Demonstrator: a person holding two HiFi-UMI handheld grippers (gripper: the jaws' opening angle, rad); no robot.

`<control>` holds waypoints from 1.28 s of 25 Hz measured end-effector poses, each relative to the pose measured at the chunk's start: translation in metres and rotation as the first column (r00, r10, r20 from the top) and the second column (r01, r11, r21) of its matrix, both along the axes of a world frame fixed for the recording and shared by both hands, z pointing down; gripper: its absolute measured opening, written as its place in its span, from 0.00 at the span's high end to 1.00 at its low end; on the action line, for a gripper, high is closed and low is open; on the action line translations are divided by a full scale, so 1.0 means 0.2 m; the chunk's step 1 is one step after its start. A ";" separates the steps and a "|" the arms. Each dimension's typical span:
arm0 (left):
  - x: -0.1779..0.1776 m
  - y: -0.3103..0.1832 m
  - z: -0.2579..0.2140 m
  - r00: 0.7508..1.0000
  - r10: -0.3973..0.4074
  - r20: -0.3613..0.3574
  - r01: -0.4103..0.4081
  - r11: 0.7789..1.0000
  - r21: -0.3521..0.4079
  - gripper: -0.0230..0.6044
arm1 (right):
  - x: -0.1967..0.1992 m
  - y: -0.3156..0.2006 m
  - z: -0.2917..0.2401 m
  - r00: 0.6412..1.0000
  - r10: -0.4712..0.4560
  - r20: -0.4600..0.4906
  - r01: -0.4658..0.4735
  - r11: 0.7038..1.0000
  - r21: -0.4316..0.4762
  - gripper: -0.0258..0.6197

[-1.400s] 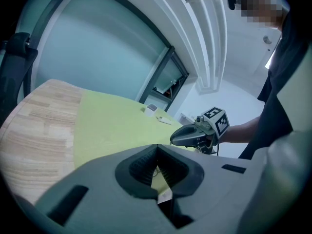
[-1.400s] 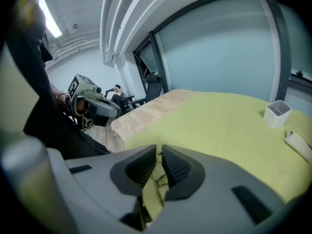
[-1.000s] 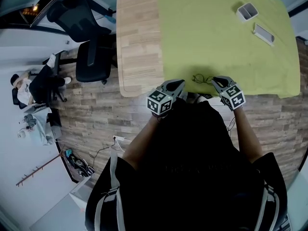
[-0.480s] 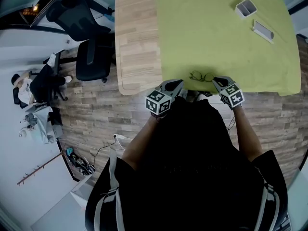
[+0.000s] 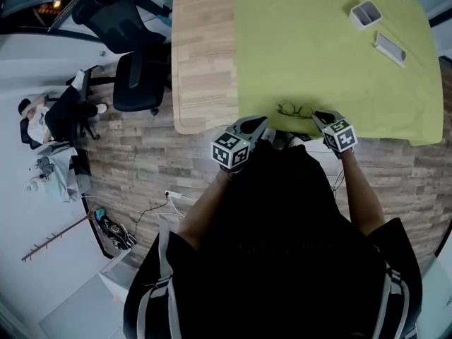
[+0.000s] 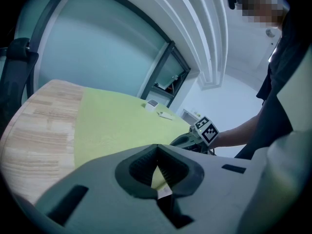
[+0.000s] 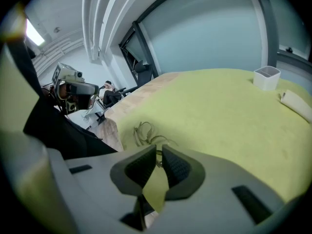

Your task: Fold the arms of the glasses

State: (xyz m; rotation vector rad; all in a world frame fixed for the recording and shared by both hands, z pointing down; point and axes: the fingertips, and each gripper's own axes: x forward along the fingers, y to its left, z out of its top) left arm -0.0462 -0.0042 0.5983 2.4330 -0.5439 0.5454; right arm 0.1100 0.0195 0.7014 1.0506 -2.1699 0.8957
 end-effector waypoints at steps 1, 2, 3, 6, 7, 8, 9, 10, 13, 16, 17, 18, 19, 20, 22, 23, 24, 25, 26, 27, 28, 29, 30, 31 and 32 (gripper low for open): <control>0.00 0.00 0.00 1.000 -0.002 0.003 0.002 1.000 0.003 0.94 | 0.00 0.00 0.01 1.000 0.001 0.003 -0.001 1.000 -0.005 0.91; 0.00 0.00 0.00 1.000 -0.005 0.004 0.005 1.000 0.006 0.94 | 0.00 -0.01 0.02 1.000 -0.001 0.005 0.002 1.000 -0.011 0.91; -0.01 0.01 -0.01 1.000 -0.010 0.006 0.010 1.000 0.007 0.94 | 0.00 -0.01 0.03 1.000 -0.004 0.005 0.004 1.000 -0.017 0.91; -0.03 0.01 -0.01 0.999 -0.030 0.010 0.030 1.000 0.006 0.94 | 0.01 -0.02 0.08 1.000 0.000 0.017 0.001 0.999 -0.044 0.91; -0.03 0.01 -0.01 0.999 -0.035 0.012 0.035 0.999 0.005 0.94 | 0.02 -0.02 0.09 1.000 0.002 0.021 -0.001 0.999 -0.053 0.91; -0.04 0.02 0.00 0.999 -0.040 0.013 0.040 0.999 0.004 0.94 | 0.02 -0.03 0.09 1.000 0.003 0.025 -0.002 0.998 -0.059 0.91; -0.04 0.02 0.00 0.999 -0.043 0.014 0.043 0.999 0.002 0.94 | 0.02 -0.04 0.09 1.000 0.003 0.027 -0.001 0.998 -0.063 0.91; -0.04 0.02 -0.01 0.999 -0.045 0.015 0.045 0.999 0.001 0.94 | 0.02 -0.04 0.09 1.000 0.000 0.027 0.002 0.998 -0.066 0.91; -0.03 0.03 -0.01 0.999 -0.046 0.021 0.046 0.999 0.001 0.94 | 0.02 -0.05 0.11 1.000 -0.013 0.026 0.015 0.997 -0.074 0.91; -0.03 0.03 -0.01 0.999 -0.048 0.023 0.048 0.999 0.002 0.94 | 0.02 -0.07 0.12 0.999 -0.013 0.031 0.015 0.997 -0.076 0.91; -0.03 0.03 -0.01 0.999 -0.048 0.021 0.048 0.999 0.004 0.94 | 0.03 -0.08 0.12 0.999 -0.011 0.034 0.014 0.997 -0.077 0.91; -0.02 0.04 -0.01 0.999 -0.047 0.019 0.047 0.999 0.005 0.94 | 0.03 -0.08 0.13 0.999 -0.010 0.036 0.013 0.997 -0.079 0.91; -0.02 0.04 -0.01 0.999 -0.045 0.017 0.045 0.999 0.006 0.94 | 0.03 -0.08 0.14 0.999 -0.009 0.037 0.012 0.997 -0.082 0.91; -0.02 0.04 -0.01 0.999 -0.044 0.017 0.044 0.999 0.007 0.94 | 0.03 -0.08 0.15 0.999 -0.009 0.038 0.012 0.996 -0.085 0.91; -0.01 0.04 -0.01 0.999 -0.043 0.020 0.043 0.999 0.008 0.94 | 0.03 -0.08 0.15 0.999 -0.016 0.037 0.019 0.996 -0.084 0.91; -0.01 0.04 -0.02 0.999 -0.044 0.022 0.043 0.999 0.010 0.94 | 0.03 -0.08 0.15 0.999 -0.023 0.034 0.025 0.997 -0.077 0.91; -0.02 0.04 -0.02 0.999 -0.044 0.026 0.044 0.999 0.013 0.94 | 0.03 -0.08 0.15 0.999 -0.030 0.026 0.031 0.997 -0.066 0.90; -0.02 0.03 -0.02 0.999 -0.044 0.030 0.044 0.999 0.018 0.94 | 0.03 -0.09 0.14 0.999 -0.033 0.016 0.033 0.998 -0.053 0.90; -0.02 0.03 -0.02 0.998 -0.044 0.033 0.043 0.999 0.024 0.94 | 0.03 -0.09 0.14 1.000 -0.031 0.005 0.031 0.999 -0.041 0.90; -0.02 0.03 -0.02 0.999 -0.042 0.034 0.041 0.999 0.028 0.94 | 0.04 -0.09 0.14 1.000 -0.025 -0.004 0.024 0.999 -0.032 0.90; -0.01 0.02 -0.02 0.999 -0.039 0.031 0.038 0.999 0.031 0.94 | 0.05 -0.10 0.13 1.000 -0.015 -0.010 0.015 1.000 -0.025 0.90; -0.01 0.02 -0.03 0.999 -0.035 0.028 0.034 0.999 0.034 0.94 | 0.06 -0.10 0.11 1.000 -0.004 -0.012 0.003 1.000 -0.016 0.90; 0.00 0.02 -0.03 0.999 -0.031 0.023 0.030 0.999 0.037 0.94 | 0.06 -0.10 0.08 1.000 0.008 -0.011 -0.008 1.000 -0.007 0.90; 0.01 0.01 -0.04 0.999 -0.026 0.019 0.026 0.999 0.040 0.94 | 0.06 -0.11 0.05 1.000 0.017 -0.005 -0.016 1.000 0.004 0.90; 0.01 0.01 -0.04 1.000 -0.022 0.017 0.021 0.999 0.044 0.94 | 0.06 -0.11 0.03 1.000 0.021 0.003 -0.021 1.000 0.014 0.90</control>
